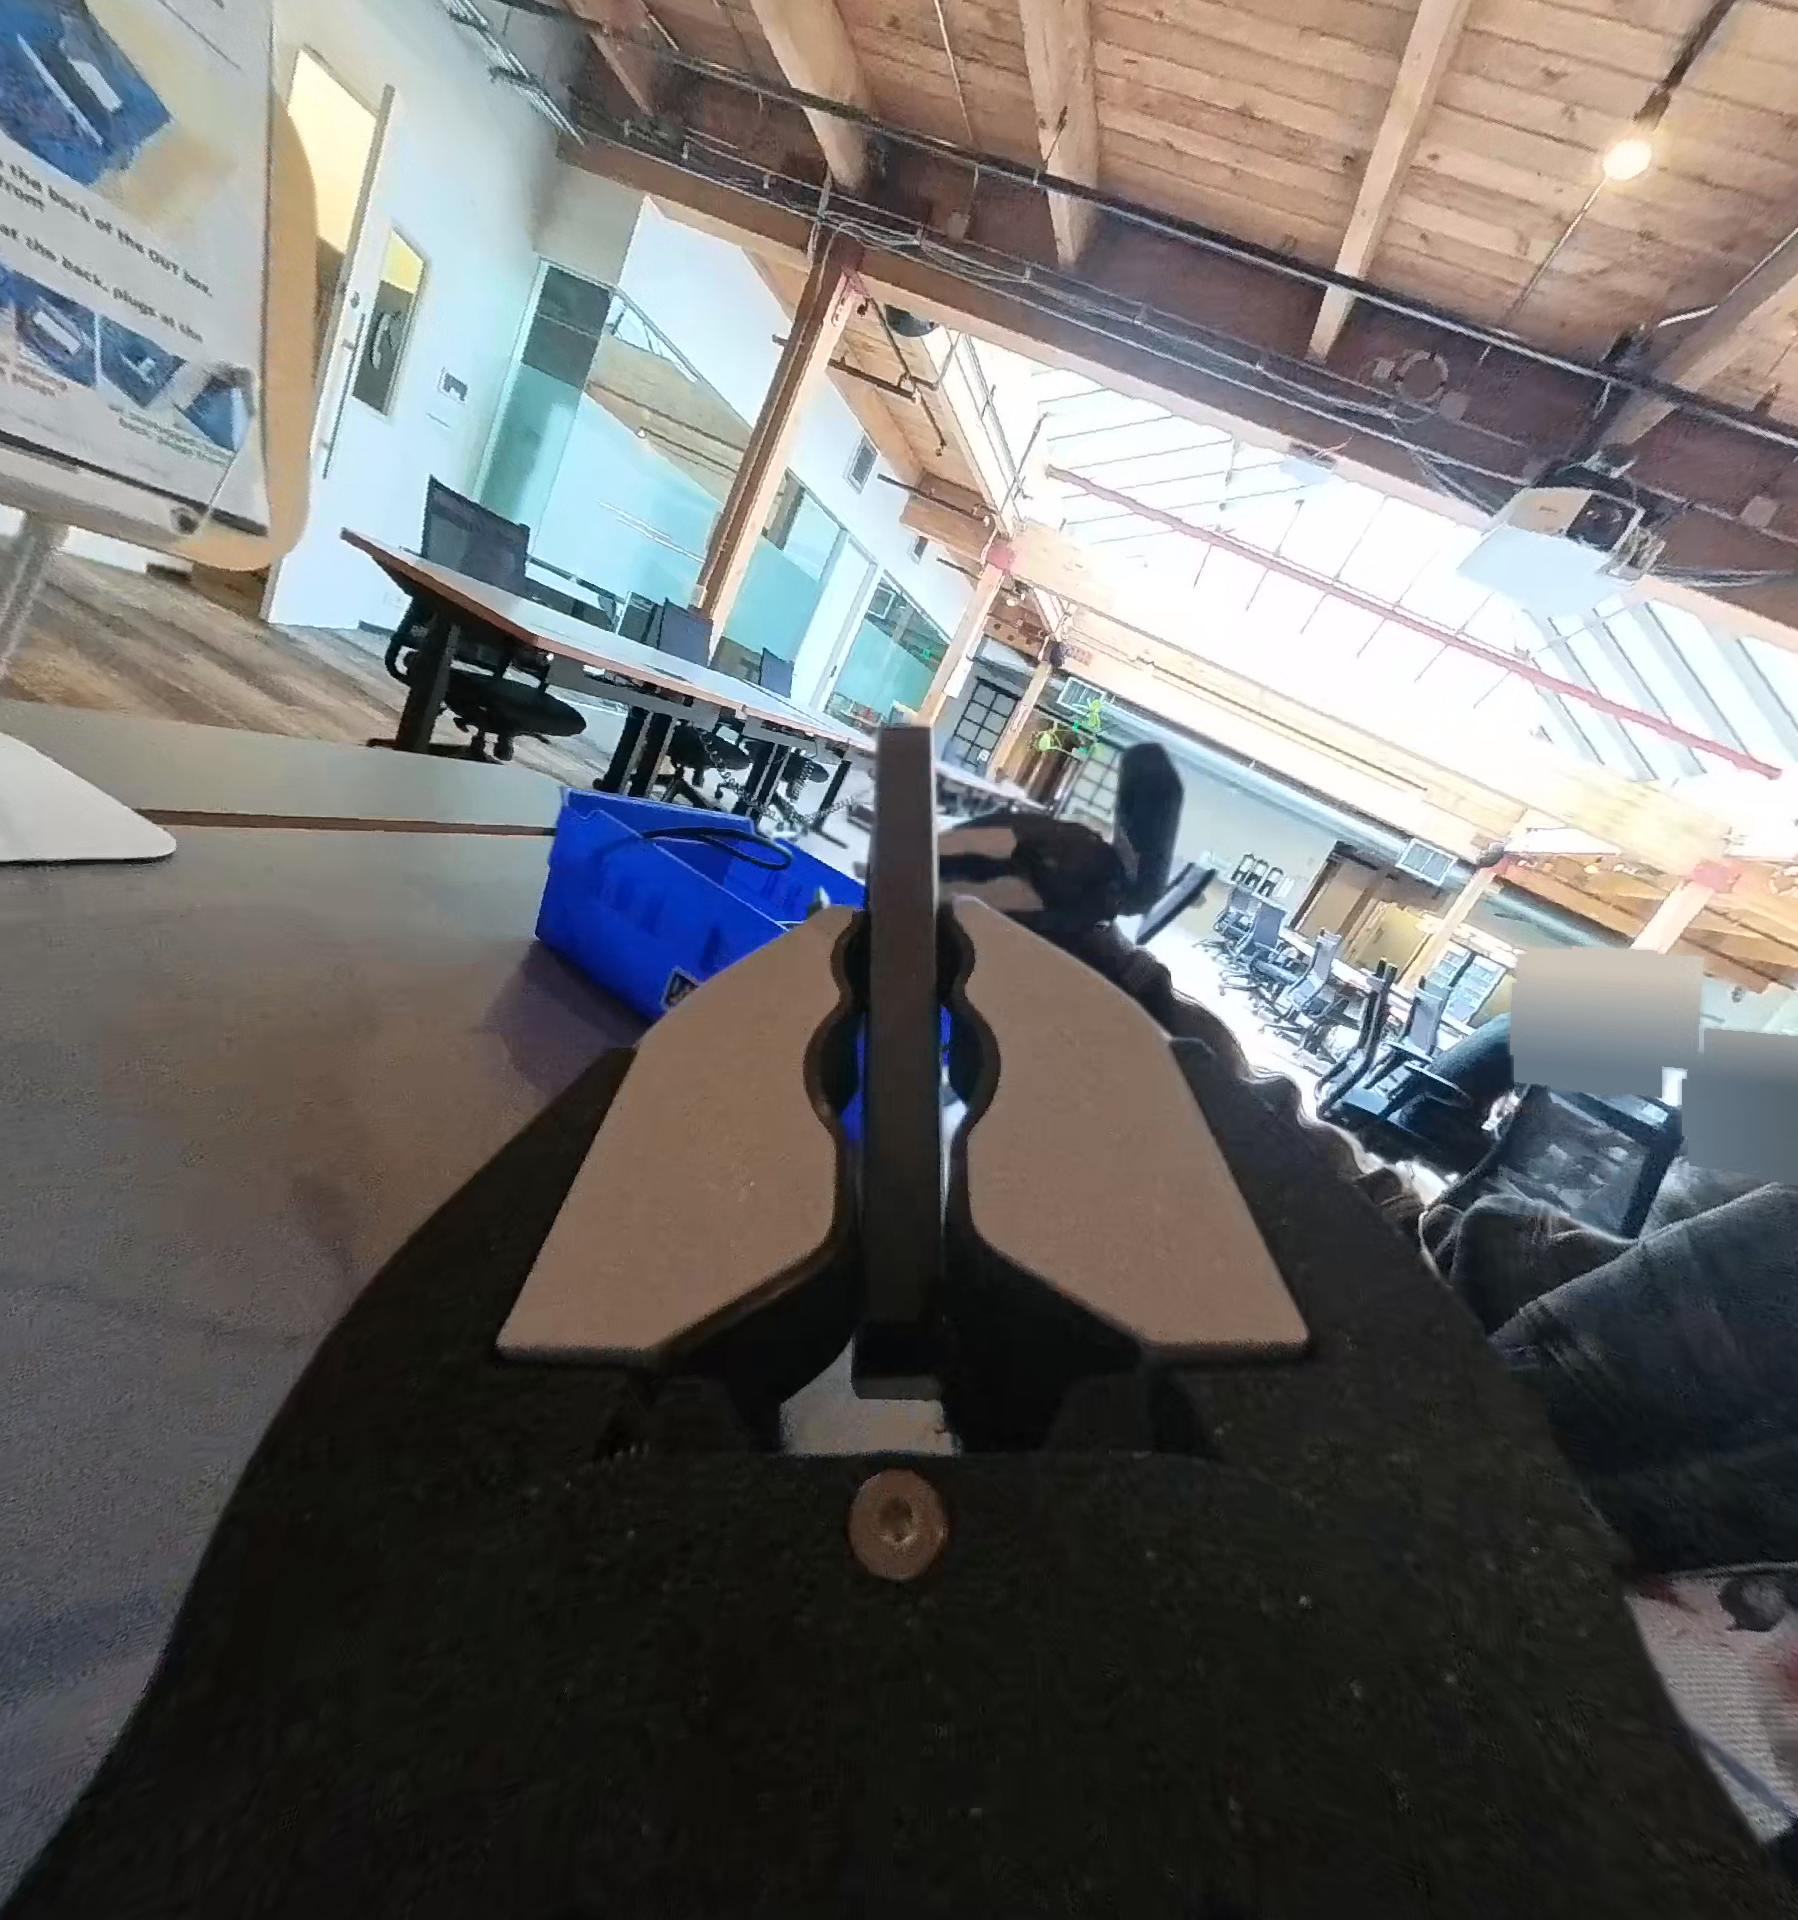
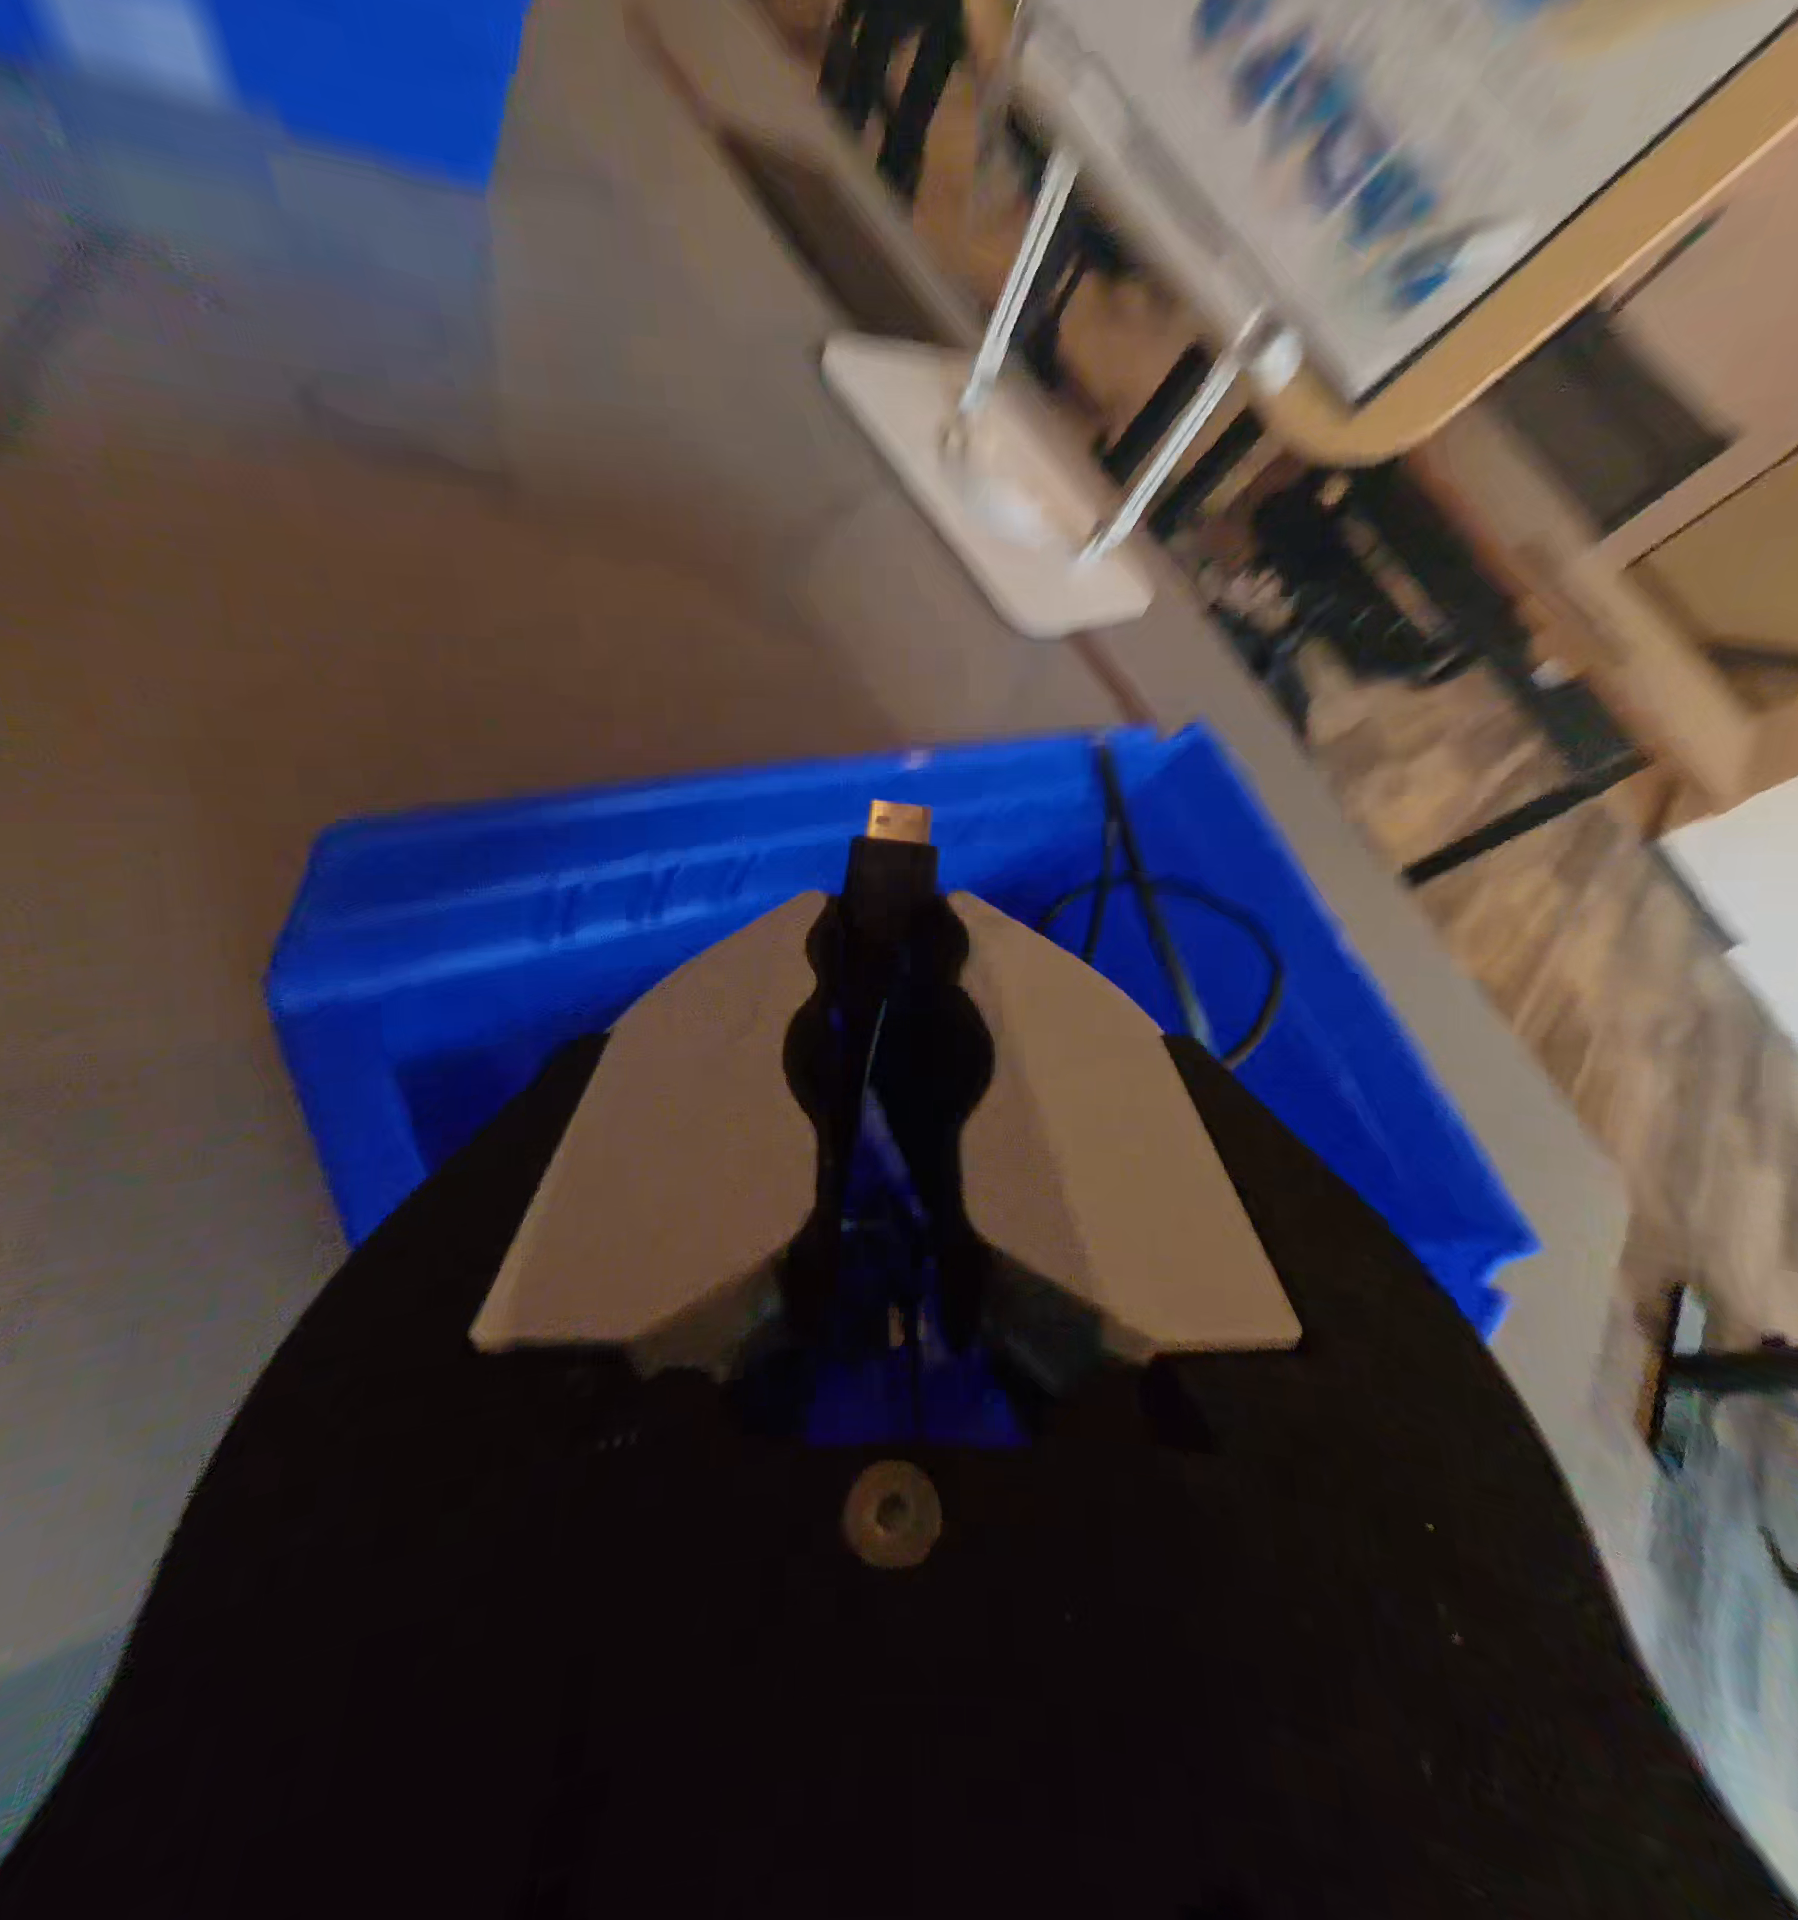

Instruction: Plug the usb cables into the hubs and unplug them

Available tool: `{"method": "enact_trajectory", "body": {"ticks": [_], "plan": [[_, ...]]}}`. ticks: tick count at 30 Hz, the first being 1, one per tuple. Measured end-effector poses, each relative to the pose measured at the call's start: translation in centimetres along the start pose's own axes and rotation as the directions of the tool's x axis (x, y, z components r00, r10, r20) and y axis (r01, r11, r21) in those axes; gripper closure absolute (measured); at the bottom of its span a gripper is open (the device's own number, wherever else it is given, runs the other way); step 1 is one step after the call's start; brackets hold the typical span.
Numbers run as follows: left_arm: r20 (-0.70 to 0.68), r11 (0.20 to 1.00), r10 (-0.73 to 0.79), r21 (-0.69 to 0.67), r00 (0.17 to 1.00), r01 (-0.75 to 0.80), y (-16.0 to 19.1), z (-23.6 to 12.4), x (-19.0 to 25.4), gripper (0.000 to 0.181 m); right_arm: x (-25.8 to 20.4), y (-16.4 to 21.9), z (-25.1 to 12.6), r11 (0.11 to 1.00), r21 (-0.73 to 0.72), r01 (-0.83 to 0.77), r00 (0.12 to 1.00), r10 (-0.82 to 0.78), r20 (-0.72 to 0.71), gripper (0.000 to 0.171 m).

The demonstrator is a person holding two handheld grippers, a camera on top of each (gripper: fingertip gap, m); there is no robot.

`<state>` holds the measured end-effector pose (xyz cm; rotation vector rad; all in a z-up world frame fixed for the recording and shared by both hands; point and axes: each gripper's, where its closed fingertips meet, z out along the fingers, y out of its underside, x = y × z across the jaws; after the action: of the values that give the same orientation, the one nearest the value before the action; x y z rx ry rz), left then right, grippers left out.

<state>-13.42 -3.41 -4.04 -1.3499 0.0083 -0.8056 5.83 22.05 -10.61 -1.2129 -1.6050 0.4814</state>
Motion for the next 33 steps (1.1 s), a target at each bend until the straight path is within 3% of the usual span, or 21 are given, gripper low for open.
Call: {"method": "enact_trajectory", "body": {"ticks": [4,8,13,16,19,22,26,30,33], "plan": [[0.014,1.0,0.0,0.005,1.0,0.0,0.0,0.0,-0.4,0.169,-1.1,3.1,1.3,0.983,-0.182,0.011,0.997,0.002,0.073,0.148],[0.01,1.0,-0.009,0.012,1.0,0.009,-0.1,-0.2,-0.4,0.169,-1.5,2.9,1.4,0.972,-0.235,0.013,0.992,0.017,0.124,0.128],[0.01,1.0,-0.019,0.018,1.0,0.019,-0.1,-0.1,-0.4,0.169,-0.2,1.2,0.9,0.974,-0.225,0.015,0.998,-0.001,0.062,0.118],[0.014,0.998,-0.047,0.049,0.999,0.046,-0.5,-0.3,-0.6,0.169,0.3,-2.5,0.3,0.994,-0.105,0.007,0.999,-0.012,-0.044,0.118],[0.01,0.993,-0.082,0.085,0.997,0.08,-0.9,-0.6,-0.8,0.169,-1.5,-8.7,-0.6,0.996,0.085,0.03,0.991,-0.019,-0.133,0.117],[0.027,0.99,-0.092,0.106,0.995,0.088,-1.1,-0.7,-1.1,0.169,-6.4,-15.3,-1.2,0.958,0.287,0.023,0.992,0.013,-0.123,0.122],[0.028,0.984,-0.125,0.128,0.992,0.121,-1.3,-0.7,-1.0,0.169,-14.1,-21.1,-0.3,0.901,0.431,0.051,0.988,0.018,-0.155,0.13],[-0.038,0.966,-0.211,0.144,0.977,0.214,-1.4,-0.5,-0.3,0.169,-20.3,-22.8,3.6,0.893,0.396,0.213,0.962,-0.12,-0.247,0.133],[-0.089,0.95,-0.267,0.143,0.959,0.278,-1.4,-0.4,0.3,0.17,-22.9,-23.5,5.8,0.891,0.407,0.202,0.973,-0.135,-0.187,0.133]]}}
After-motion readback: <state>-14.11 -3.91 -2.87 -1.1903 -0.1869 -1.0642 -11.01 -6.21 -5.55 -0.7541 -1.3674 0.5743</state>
